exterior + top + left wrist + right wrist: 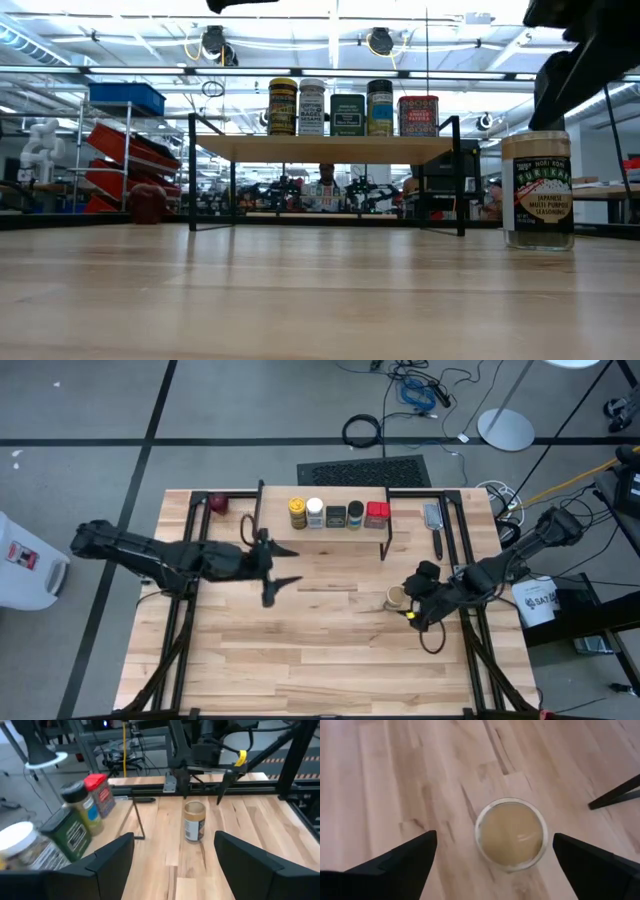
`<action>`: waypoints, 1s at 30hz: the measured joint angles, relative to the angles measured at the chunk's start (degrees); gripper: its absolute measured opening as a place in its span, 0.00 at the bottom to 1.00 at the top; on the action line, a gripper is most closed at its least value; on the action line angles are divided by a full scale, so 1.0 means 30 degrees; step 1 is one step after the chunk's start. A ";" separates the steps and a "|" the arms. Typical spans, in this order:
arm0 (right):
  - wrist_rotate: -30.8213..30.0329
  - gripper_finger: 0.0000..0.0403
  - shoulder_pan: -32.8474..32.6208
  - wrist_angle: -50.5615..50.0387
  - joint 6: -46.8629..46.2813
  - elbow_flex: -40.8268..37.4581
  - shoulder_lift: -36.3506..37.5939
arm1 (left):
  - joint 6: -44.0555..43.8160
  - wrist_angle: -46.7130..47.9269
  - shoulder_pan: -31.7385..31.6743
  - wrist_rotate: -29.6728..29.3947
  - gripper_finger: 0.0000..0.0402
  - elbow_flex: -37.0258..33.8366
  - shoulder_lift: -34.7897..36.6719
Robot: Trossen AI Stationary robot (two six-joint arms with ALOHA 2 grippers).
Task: Shelf spices
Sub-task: Put the brown seasoning bottle on the shelf
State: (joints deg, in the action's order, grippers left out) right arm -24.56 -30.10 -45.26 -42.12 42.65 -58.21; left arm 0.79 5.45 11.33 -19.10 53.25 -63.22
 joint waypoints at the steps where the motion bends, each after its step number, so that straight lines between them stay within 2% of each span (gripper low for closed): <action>1: -0.0028 0.97 0.0154 0.0019 0.0259 0.0000 -0.0189 | 0.0333 -0.0360 0.0165 -0.0184 0.71 0.0000 -0.0311; 11: 0.0417 0.99 0.1578 0.0046 0.1302 0.0000 -0.1138 | 0.2221 -0.3268 0.0909 -0.0543 0.71 0.0000 -0.1654; 18: 0.1767 0.99 0.2596 0.0258 0.1907 0.0000 -0.2118 | 0.2353 -0.3484 0.1176 -0.0536 0.71 0.0000 -0.1661; 22: 0.1887 0.99 0.2808 0.1083 0.2912 0.0000 -0.2736 | 0.2366 -0.3718 0.1383 -0.0308 0.71 0.0000 -0.1661; 30: 0.3363 0.94 0.3357 0.1882 0.3326 0.0000 -0.3626 | 0.2357 -0.3716 0.1399 -0.0237 0.71 0.0000 -0.1661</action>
State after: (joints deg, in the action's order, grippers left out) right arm -14.47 -20.03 -39.62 -32.14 42.65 -69.08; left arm 7.86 -5.69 15.53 -19.81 53.25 -68.20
